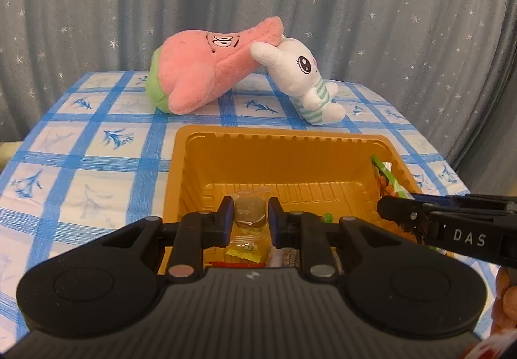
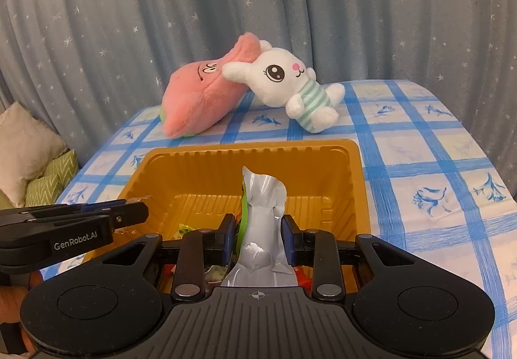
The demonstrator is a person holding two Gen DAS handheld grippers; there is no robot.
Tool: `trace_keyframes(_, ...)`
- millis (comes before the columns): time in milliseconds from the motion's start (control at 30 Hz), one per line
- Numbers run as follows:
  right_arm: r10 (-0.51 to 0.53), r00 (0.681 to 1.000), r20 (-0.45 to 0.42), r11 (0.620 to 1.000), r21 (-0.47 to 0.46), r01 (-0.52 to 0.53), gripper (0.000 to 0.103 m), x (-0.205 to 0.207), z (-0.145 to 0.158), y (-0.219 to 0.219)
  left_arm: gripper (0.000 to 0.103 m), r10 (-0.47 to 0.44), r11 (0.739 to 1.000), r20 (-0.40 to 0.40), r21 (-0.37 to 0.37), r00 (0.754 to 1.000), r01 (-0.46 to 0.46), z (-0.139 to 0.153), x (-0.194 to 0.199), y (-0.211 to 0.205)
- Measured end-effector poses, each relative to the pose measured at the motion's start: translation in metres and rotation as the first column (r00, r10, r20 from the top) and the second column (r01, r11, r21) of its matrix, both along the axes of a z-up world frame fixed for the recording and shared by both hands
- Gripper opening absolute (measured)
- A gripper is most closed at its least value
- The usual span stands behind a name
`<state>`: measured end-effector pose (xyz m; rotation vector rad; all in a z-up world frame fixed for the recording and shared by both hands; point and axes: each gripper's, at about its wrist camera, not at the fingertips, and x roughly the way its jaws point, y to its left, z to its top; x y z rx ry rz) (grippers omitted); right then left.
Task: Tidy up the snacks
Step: 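Lower both held snacks into the tray and open both tools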
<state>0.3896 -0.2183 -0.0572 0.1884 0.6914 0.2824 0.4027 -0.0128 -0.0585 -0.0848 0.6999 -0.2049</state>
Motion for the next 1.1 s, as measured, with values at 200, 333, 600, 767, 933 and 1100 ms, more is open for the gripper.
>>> trace_keyframes(200,-0.006,1.000,-0.004,1.000,0.002,0.006,0.031,0.000,-0.001,-0.002,0.040,0.024,1.000,0.010,-0.016,1.000,-0.024,0.002,0.000,0.010)
trace_keyframes(333,-0.011,1.000,-0.006,1.000,0.007,0.011,0.031,0.000,-0.001,-0.003,0.040,0.029,1.000,0.008,-0.003,1.000,-0.028,0.003,-0.001,0.012)
trace_keyframes(600,-0.014,1.000,0.004,1.000,0.014,0.014,0.031,0.000,0.001,-0.002,0.040,0.020,1.000,0.009,0.006,1.000,-0.020,0.002,-0.002,0.011)
trace_keyframes(767,-0.015,1.000,0.012,1.000,0.013,0.015,0.031,0.000,0.001,-0.003,0.040,0.019,1.000,0.009,0.007,1.000,-0.019,0.002,-0.002,0.010)
trace_keyframes(933,-0.018,1.000,0.013,1.000,0.016,0.018,0.031,0.000,0.001,-0.003,0.040,0.019,1.000,0.007,0.010,1.000,-0.019,0.001,-0.003,0.009)
trace_keyframes(1100,-0.016,1.000,0.021,1.000,0.021,0.016,0.031,0.000,0.000,-0.004,0.040,0.016,1.000,0.007,0.012,1.000,-0.016,0.000,-0.003,0.008)
